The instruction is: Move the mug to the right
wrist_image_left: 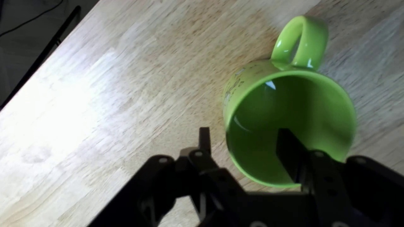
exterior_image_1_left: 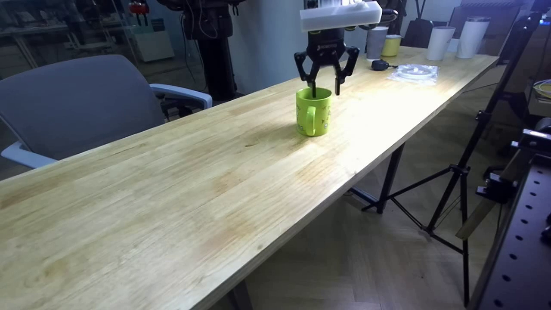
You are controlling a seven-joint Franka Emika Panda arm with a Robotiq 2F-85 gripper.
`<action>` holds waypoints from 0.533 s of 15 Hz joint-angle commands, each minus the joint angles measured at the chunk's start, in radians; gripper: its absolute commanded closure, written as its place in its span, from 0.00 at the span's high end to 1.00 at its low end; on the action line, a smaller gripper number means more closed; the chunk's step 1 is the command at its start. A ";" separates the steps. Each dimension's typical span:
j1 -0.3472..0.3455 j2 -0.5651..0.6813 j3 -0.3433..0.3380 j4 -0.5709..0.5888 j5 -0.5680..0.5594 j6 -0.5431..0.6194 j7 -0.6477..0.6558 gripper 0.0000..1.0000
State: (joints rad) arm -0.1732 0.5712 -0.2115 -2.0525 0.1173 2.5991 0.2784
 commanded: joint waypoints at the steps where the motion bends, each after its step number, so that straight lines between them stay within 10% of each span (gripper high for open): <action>1: 0.040 -0.046 -0.020 0.031 -0.028 -0.056 0.027 0.88; 8: 0.118 -0.182 -0.014 0.064 -0.106 -0.151 0.056 1.00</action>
State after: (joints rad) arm -0.0899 0.4578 -0.2204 -1.9919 0.0573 2.5130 0.2921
